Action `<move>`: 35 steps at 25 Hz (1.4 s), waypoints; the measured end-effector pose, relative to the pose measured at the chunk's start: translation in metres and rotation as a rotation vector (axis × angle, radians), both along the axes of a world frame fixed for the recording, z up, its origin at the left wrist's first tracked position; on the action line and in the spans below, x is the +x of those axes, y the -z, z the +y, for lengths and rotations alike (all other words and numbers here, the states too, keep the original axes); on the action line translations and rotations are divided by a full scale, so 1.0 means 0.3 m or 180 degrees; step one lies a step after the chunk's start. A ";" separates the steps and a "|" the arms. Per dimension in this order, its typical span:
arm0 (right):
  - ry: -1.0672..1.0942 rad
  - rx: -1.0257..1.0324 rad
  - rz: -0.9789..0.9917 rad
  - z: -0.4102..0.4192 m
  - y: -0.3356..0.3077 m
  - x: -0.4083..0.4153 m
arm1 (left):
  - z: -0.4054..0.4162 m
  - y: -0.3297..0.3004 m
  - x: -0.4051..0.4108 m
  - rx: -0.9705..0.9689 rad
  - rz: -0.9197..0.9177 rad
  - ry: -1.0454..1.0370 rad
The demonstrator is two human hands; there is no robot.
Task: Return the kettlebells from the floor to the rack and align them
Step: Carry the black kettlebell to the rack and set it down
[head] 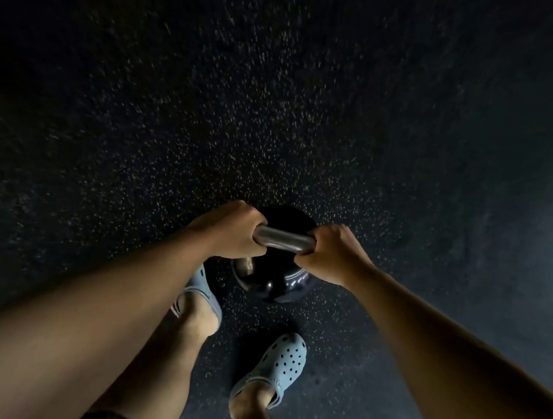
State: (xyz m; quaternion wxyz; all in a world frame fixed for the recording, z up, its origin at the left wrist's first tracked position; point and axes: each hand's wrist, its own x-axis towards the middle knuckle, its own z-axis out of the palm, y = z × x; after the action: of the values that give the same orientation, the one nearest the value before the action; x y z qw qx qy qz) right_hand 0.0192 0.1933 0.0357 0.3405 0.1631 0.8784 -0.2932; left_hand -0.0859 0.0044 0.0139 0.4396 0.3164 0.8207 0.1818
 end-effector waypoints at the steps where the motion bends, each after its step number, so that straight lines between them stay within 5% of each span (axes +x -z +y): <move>1: 0.0079 -0.0056 0.0020 0.000 -0.071 -0.064 | -0.005 -0.066 -0.056 0.0040 0.0068 -0.0064; 15: -0.0143 0.0184 0.1181 0.003 -0.749 -1.290 | -0.041 -0.775 -1.210 0.0538 0.1194 -0.0576; 23: -0.0474 0.0175 0.1743 0.100 -0.915 -2.160 | 0.033 -0.966 -2.019 0.0210 0.1901 -0.0849; 35: -0.1064 0.0707 0.2379 0.238 -0.988 -3.330 | 0.147 -1.043 -3.146 0.0601 0.2333 -0.0836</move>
State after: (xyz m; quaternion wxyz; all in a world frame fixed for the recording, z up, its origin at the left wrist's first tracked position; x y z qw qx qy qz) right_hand -0.9799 0.2646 0.3321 0.0217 -0.0635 0.9820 -0.1766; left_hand -1.0298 0.0484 0.3268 0.0596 0.2917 0.9363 0.1862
